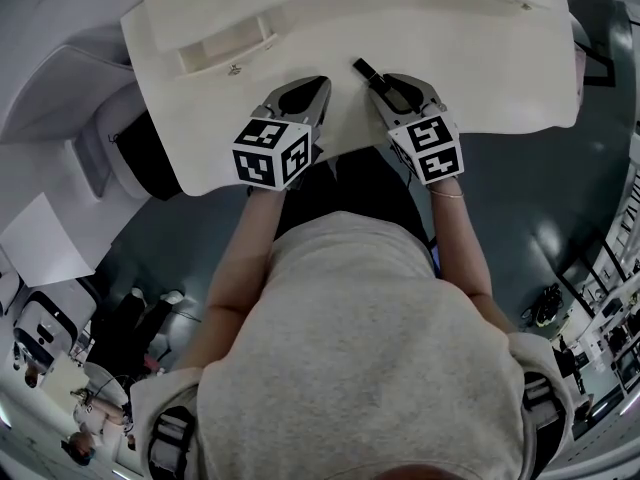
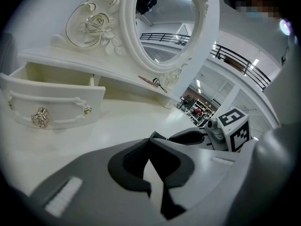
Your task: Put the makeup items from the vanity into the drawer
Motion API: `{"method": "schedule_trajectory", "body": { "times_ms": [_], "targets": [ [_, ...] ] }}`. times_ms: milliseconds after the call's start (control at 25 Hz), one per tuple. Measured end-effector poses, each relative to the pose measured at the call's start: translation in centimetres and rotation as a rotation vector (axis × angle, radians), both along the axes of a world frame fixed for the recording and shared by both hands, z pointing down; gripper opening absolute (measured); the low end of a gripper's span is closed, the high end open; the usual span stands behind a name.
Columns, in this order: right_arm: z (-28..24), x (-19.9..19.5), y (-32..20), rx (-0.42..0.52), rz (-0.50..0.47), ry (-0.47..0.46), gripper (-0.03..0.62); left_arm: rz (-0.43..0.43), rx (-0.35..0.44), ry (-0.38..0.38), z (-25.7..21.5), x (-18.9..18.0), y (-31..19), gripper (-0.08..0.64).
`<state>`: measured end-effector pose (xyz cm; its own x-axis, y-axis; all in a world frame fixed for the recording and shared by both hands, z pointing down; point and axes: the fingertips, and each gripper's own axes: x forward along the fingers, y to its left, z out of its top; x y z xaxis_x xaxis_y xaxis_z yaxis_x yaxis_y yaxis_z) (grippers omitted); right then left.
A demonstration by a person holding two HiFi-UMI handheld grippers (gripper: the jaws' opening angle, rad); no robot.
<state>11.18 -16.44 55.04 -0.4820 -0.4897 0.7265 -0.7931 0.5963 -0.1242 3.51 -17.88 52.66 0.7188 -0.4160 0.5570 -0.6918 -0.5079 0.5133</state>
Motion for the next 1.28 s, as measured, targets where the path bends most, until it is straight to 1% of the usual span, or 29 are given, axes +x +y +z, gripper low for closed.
{"method": "schedule_trajectory", "body": {
  "times_ms": [40,200,280,440,680,960,1280],
  "targets": [
    [0.1,0.0,0.0,0.005,-0.005,0.014,0.110,-0.001,-0.001,0.000,0.1,-0.1,0.0,0.009],
    [0.1,0.0,-0.1,0.003,-0.030,0.036,0.104,-0.010,-0.003,0.002,0.1,-0.6,-0.1,0.009],
    [0.0,0.0,-0.2,-0.001,-0.026,0.027,0.104,-0.016,-0.001,0.002,-0.1,-0.9,-0.1,0.009],
    [-0.7,-0.2,-0.7,0.004,0.021,-0.011,0.104,-0.030,0.007,0.002,-0.3,-1.7,-0.3,0.009],
    [-2.1,-0.9,-2.0,0.017,0.012,-0.032,0.103,-0.065,0.030,0.009,-1.0,-3.0,-1.2,0.009],
    [-4.2,-1.9,-3.5,0.062,-0.021,-0.029,0.101,-0.116,0.053,0.009,-2.0,-4.7,-1.8,0.009],
    [-7.9,-4.3,-5.8,0.163,-0.095,-0.043,0.101,-0.188,0.101,0.005,-3.3,-7.2,-2.9,0.009]
  ]
}}
